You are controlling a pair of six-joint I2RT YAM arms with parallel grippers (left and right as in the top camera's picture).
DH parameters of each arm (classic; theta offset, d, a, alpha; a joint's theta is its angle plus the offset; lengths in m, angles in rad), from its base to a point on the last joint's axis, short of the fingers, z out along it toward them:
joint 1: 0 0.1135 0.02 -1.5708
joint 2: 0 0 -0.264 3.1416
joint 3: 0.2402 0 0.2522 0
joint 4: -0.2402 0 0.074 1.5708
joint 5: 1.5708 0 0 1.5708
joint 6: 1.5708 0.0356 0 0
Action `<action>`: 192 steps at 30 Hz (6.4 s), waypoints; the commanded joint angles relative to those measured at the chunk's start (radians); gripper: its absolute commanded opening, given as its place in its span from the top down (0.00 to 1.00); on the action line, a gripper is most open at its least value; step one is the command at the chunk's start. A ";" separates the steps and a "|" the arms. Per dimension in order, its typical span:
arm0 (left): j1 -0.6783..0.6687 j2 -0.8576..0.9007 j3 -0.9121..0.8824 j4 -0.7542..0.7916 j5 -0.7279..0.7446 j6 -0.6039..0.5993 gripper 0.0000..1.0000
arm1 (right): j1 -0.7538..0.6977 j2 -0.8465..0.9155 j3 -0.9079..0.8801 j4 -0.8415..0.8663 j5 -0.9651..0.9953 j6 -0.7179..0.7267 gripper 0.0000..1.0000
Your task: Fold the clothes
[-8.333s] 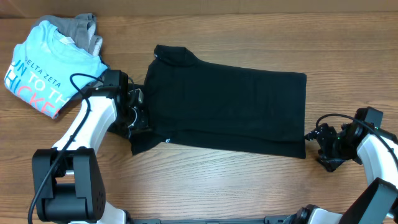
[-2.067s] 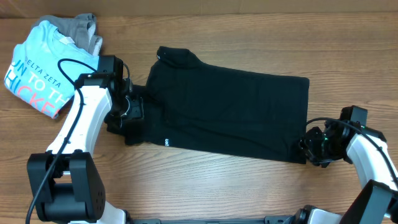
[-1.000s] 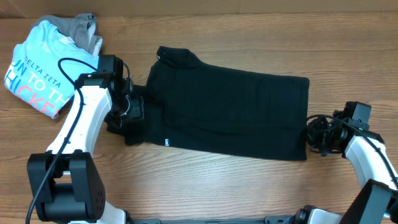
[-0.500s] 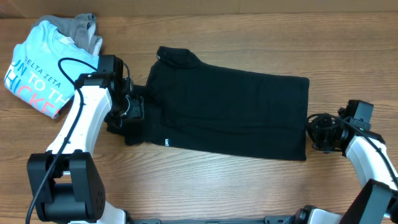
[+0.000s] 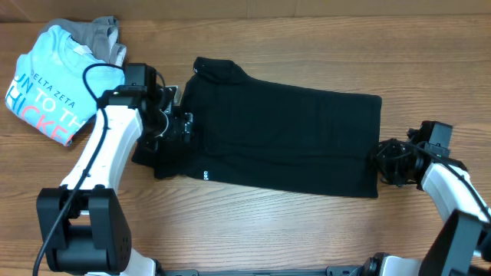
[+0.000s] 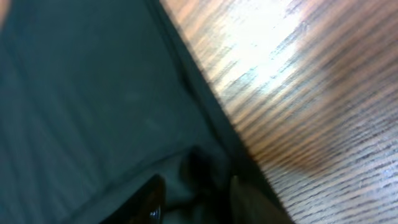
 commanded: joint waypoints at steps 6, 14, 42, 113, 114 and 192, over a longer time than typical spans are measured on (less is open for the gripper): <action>-0.036 0.071 0.016 0.015 -0.044 0.026 0.16 | -0.002 0.012 0.018 0.033 -0.054 -0.006 0.96; -0.077 0.185 0.016 0.100 0.045 0.026 0.21 | -0.008 -0.016 0.027 0.050 -0.054 0.002 0.96; -0.084 0.188 0.017 0.224 0.169 -0.182 0.96 | -0.008 -0.016 0.027 0.091 -0.031 0.001 0.96; -0.045 0.013 0.255 -0.043 0.016 -0.042 0.11 | -0.159 -0.032 0.160 -0.135 -0.269 -0.108 0.33; -0.049 0.011 0.289 -0.059 0.015 -0.022 0.03 | -0.152 -0.033 0.199 -0.167 -0.283 -0.122 0.33; 0.320 0.061 -0.174 -0.291 -0.005 -0.122 0.59 | -0.074 -0.029 0.102 -0.643 0.190 0.099 0.55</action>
